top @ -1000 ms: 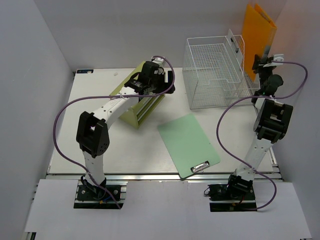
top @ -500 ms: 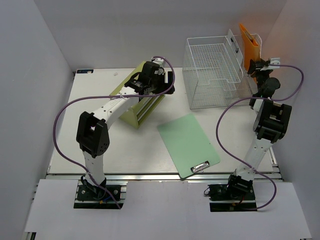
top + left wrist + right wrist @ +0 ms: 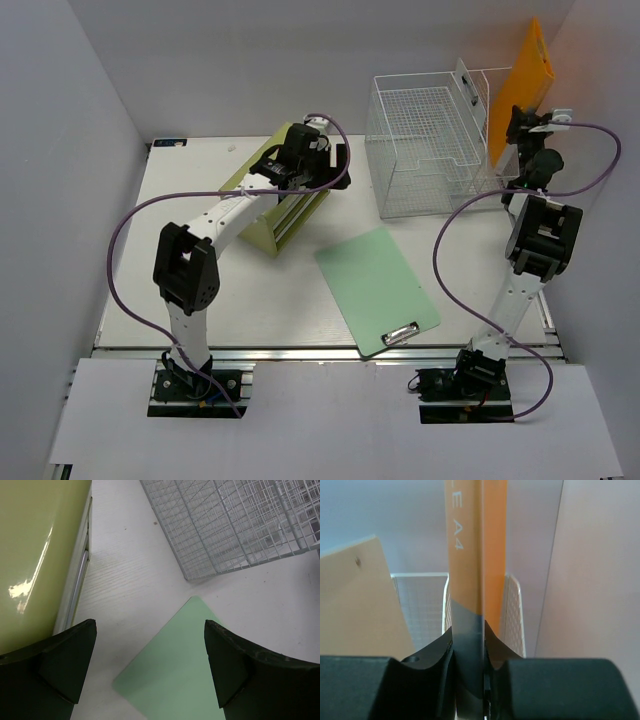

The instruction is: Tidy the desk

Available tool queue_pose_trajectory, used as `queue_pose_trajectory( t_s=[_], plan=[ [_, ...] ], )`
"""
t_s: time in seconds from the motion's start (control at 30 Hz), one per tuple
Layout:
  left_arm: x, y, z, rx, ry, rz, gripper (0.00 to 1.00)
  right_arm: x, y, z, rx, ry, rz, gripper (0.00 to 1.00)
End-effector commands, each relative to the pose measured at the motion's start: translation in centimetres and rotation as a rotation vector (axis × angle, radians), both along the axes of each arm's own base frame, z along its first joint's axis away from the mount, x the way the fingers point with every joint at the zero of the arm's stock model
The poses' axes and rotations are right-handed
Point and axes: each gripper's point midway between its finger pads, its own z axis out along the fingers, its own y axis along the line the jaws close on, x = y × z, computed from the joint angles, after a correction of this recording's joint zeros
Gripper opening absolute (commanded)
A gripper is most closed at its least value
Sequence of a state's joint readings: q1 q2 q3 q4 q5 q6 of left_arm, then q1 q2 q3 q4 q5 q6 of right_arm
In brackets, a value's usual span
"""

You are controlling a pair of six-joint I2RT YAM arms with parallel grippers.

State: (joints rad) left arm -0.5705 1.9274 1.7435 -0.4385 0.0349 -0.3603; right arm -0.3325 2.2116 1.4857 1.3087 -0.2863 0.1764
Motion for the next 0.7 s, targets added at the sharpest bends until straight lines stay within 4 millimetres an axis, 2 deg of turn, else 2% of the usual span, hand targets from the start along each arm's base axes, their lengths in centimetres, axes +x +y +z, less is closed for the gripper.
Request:
queue_pose_trajectory(
  t_s=[0.0, 0.07, 0.2, 0.33, 0.4, 0.43, 0.53, 0.57, 0.67],
  plan=[
    [0.2, 1.1, -1.3, 0.025, 0.03, 0.016, 0.98, 0.2, 0.4, 1.3, 0.013, -0.085, 0.02, 0.0],
    [0.3, 1.0, -1.5, 0.026, 0.034, 0.013, 0.98, 0.3, 0.6, 0.2, -0.048, -0.068, -0.002, 0.0],
    [0.4, 0.5, -1.7, 0.02, 0.046, -0.001, 0.98, 0.7, 0.4, -2.3, -0.055, -0.021, -0.02, 0.0],
    [0.6, 0.3, -2.0, 0.019, 0.061, -0.005, 0.98, -0.1, 1.1, -3.9, -0.064, 0.025, 0.0, 0.0],
    [0.6, 0.2, -1.8, 0.015, 0.058, -0.007, 0.98, -1.0, 1.3, -3.5, -0.08, 0.02, -0.006, 0.07],
    [0.5, 0.2, -1.5, 0.013, 0.052, -0.008, 0.98, -1.6, 1.4, -4.9, -0.075, 0.054, -0.009, 0.1],
    [0.4, 0.3, -1.4, 0.012, 0.049, -0.01, 0.98, -2.7, 1.2, -4.5, -0.105, 0.056, -0.043, 0.19],
    [0.4, 0.1, -1.3, 0.009, 0.046, -0.013, 0.98, -3.0, 1.1, -4.9, -0.1, 0.065, -0.048, 0.36],
    [0.2, 0.1, -1.1, 0.0, 0.044, -0.022, 0.98, -3.4, 0.9, -3.5, -0.079, 0.043, -0.039, 0.51]
  ],
)
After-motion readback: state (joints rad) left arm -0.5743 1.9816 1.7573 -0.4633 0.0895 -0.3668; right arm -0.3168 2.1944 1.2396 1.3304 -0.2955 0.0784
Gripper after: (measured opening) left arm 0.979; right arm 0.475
